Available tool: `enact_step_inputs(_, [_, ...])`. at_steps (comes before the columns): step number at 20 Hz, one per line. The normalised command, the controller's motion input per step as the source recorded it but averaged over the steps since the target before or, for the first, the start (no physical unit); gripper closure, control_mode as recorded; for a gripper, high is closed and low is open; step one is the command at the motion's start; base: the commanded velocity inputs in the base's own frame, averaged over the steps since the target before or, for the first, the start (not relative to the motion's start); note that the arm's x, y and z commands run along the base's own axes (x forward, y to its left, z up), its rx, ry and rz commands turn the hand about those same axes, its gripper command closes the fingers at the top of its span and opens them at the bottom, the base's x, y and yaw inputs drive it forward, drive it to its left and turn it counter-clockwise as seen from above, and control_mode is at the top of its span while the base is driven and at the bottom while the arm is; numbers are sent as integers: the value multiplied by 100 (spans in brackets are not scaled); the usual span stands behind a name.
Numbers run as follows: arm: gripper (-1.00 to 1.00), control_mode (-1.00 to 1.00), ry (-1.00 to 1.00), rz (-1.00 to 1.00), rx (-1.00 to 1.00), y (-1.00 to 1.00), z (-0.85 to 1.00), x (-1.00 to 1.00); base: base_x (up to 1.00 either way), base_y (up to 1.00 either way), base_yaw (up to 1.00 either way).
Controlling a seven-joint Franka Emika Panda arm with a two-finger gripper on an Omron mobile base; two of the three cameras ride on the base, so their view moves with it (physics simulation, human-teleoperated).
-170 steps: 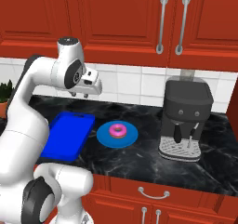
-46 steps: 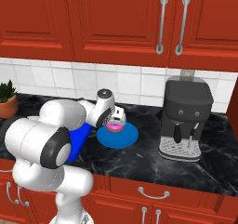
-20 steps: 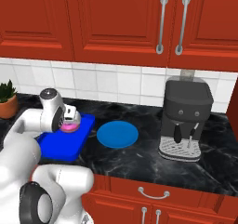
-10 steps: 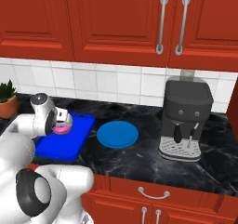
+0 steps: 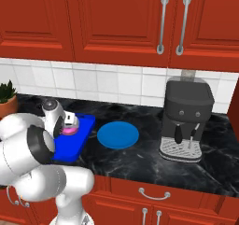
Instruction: Move the dessert items from the plates to the tray.
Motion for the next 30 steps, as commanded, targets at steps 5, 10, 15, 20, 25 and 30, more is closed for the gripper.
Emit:
enact_step_inputs(5, [100,-100,0,0,0,4,-30,46,0,0,0])
enact_step_inputs(10, [100,-100,0,0,0,6,-34,46,0,0,0])
enact_step_inputs(15, [-100,-100,0,0,0,25,-34,48,0,0,0])
enact_step_inputs(20, [-100,-100,1,0,0,20,-23,34,0,0,0])
enact_step_inputs(25, [-100,-100,9,0,-3,6,-1,2,0,0,0])
enact_step_inputs(30, [-100,-100,3,0,-3,-3,0,0,0,0,0])
